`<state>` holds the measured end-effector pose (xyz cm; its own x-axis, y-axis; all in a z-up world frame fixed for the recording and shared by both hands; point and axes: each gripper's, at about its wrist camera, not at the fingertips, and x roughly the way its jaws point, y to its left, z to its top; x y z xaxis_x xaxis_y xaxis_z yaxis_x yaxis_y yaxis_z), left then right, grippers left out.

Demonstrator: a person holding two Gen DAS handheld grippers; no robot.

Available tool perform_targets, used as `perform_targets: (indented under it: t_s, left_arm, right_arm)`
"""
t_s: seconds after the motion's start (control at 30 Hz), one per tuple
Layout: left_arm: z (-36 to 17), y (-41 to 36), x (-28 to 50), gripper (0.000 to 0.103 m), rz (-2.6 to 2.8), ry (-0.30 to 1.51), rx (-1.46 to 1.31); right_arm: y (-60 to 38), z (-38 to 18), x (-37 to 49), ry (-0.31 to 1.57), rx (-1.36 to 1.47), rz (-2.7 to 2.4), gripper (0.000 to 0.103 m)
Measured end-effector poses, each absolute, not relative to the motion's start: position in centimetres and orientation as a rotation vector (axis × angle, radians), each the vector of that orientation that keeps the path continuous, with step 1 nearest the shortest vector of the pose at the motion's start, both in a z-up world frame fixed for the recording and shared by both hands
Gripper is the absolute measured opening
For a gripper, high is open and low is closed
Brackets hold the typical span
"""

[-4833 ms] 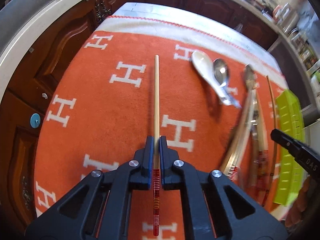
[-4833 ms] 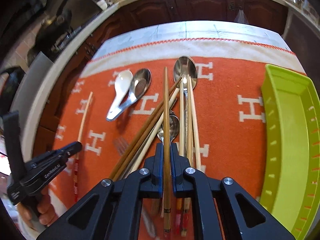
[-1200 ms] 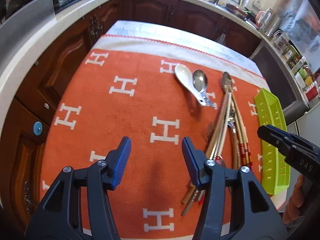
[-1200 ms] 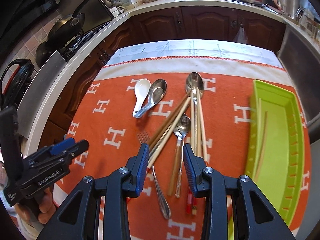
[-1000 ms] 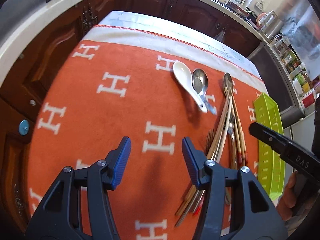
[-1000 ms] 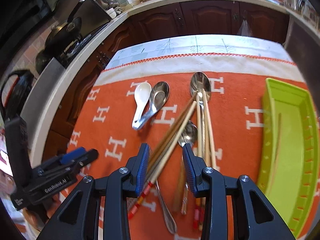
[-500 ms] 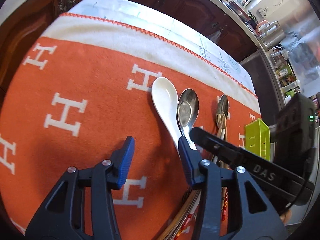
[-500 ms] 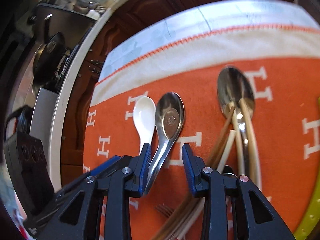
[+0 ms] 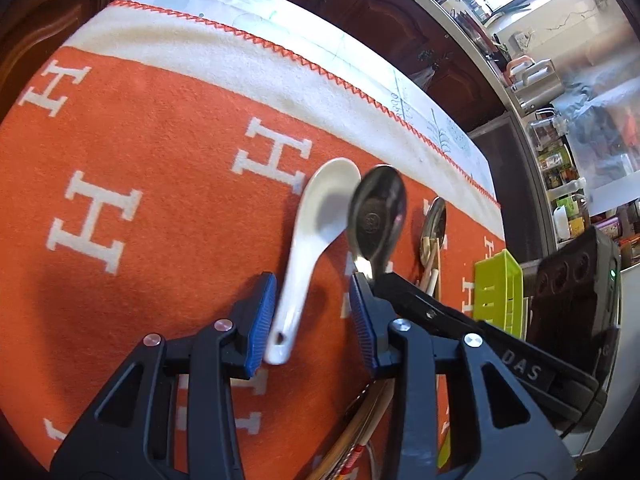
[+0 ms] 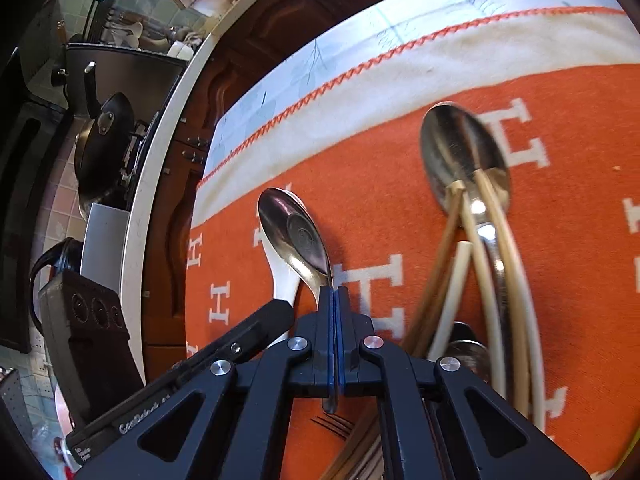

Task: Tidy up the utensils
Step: 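Grasp the white ceramic spoon with the left tool while the right tool grasps the metal spoon, then place both spoons into the green tray and open both tools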

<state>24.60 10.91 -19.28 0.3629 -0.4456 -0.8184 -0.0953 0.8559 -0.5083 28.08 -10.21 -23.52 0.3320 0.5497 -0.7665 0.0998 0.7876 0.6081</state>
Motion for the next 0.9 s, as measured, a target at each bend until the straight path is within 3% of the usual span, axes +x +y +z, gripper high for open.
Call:
perform_targets:
  t_s: [0.03, 0.13, 0.37, 0.9]
  left_arm:
    - [-19.4, 10.6, 24.6, 0.031, -0.235, 1.19, -0.521]
    - [-19.8, 9.9, 25.0, 0.01, -0.225, 1.203, -0.501]
    - [-18.2, 8.6, 24.1, 0.006, -0.167, 1.15, -0.412]
    - [-7.0, -0.2, 14.2, 0.003, -0.292, 0.968, -0.254]
  right_arm:
    - [-10.3, -23.4, 28.1, 1.202, 0.632, 0.316, 0.001]
    - [-10.9, -22.2, 27.3, 1.176, 0.63, 0.307, 0.001]
    - [-14.1, -18.9, 24.1, 1.109, 0.64, 0.288, 0.001]
    - [-32.4, -11.8, 9.3, 0.971, 0.643, 0.023, 0.001]
